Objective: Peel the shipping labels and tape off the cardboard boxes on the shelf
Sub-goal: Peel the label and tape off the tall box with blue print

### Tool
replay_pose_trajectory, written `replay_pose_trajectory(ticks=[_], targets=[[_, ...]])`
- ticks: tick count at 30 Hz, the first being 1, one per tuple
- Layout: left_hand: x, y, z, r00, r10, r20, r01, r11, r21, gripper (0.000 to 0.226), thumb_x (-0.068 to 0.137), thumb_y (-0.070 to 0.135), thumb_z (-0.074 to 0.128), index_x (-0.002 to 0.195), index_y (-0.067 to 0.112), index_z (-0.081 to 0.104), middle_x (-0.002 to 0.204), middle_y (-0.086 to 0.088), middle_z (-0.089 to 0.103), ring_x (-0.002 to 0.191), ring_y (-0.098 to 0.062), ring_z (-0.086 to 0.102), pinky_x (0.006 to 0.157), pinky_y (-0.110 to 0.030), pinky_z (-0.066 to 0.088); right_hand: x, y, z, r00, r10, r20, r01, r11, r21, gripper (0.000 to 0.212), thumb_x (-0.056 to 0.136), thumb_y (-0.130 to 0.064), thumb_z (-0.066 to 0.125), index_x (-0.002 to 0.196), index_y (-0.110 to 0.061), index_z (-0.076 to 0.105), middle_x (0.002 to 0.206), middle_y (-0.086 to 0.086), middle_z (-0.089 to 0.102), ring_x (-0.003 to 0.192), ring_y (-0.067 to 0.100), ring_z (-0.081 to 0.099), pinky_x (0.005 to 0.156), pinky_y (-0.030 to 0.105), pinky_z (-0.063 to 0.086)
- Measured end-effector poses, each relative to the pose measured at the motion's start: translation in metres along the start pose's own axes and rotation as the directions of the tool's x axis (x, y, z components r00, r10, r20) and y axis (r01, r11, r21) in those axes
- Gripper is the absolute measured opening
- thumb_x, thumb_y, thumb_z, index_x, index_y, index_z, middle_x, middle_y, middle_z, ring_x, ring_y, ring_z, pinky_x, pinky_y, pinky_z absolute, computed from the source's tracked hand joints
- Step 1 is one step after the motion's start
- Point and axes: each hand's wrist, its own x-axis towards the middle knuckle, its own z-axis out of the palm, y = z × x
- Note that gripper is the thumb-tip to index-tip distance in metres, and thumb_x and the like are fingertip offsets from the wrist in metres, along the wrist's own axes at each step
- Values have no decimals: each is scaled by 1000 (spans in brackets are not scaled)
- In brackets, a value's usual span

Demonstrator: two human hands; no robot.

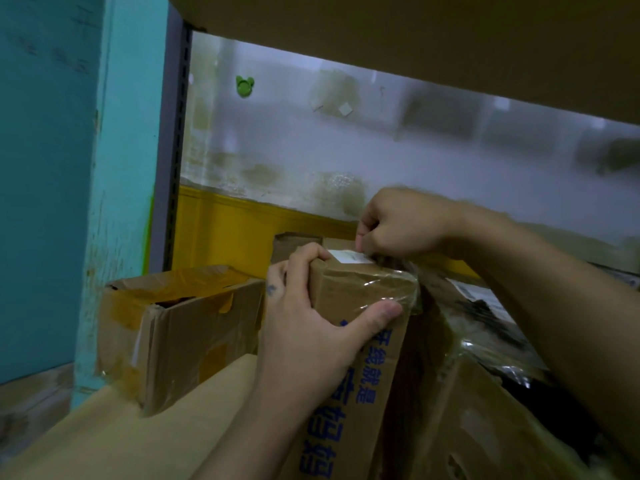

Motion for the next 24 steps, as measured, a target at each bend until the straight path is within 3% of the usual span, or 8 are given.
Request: replay_pose_trajectory(ticks=[5, 10, 14, 20, 24], targets=[[5, -2, 0, 1000, -26, 5, 26, 1000, 1, 72, 42, 87, 61, 104, 66, 31, 118, 20, 38, 103, 7, 47, 78, -16, 42, -3, 3, 1, 998, -2, 65, -9, 986, 168, 12, 84, -6, 61, 77, -6, 71, 64, 2, 61, 64, 16, 56, 57, 27, 45], [4, -1, 2, 1000, -23, 10, 23, 1000, -19, 77, 44, 88, 65, 109, 61, 34, 119, 19, 38, 103, 6, 46, 76, -11, 39, -3, 22, -2, 998, 56, 11, -57, 946, 321, 16, 88, -6, 61, 94, -11, 75, 80, 5, 69, 66, 10, 62, 54, 22, 51], [4, -3, 2, 1000, -17, 14, 17, 1000, -21, 76, 45, 87, 65, 109, 61, 34, 119, 19, 38, 103, 8, 45, 74, -10, 37, 0, 20, 1, 1000, -11, -16, 15, 969, 245, 7, 84, -11, 70, 83, -10, 77, 79, 13, 72, 61, 11, 62, 54, 23, 50], [5, -5, 3, 1000, -11, 13, 11, 1000, -7, 77, 46, 87, 63, 111, 59, 33, 118, 18, 39, 103, 8, 45, 74, -9, 36, 8, 12, -1, 999, -39, -9, 39, 998, 58, 8, 85, -17, 71, 80, -12, 75, 72, 4, 73, 67, 19, 71, 55, 22, 56], [4, -4, 2, 1000, -14, 23, 14, 1000, -10, 77, 47, 84, 66, 111, 58, 34, 118, 18, 38, 103, 8, 44, 76, -9, 36, 15, 9, -8, 995, -25, 96, 26, 1000, -8, 13, 88, -16, 68, 77, -11, 71, 56, -9, 66, 54, 7, 65, 53, 23, 55]])
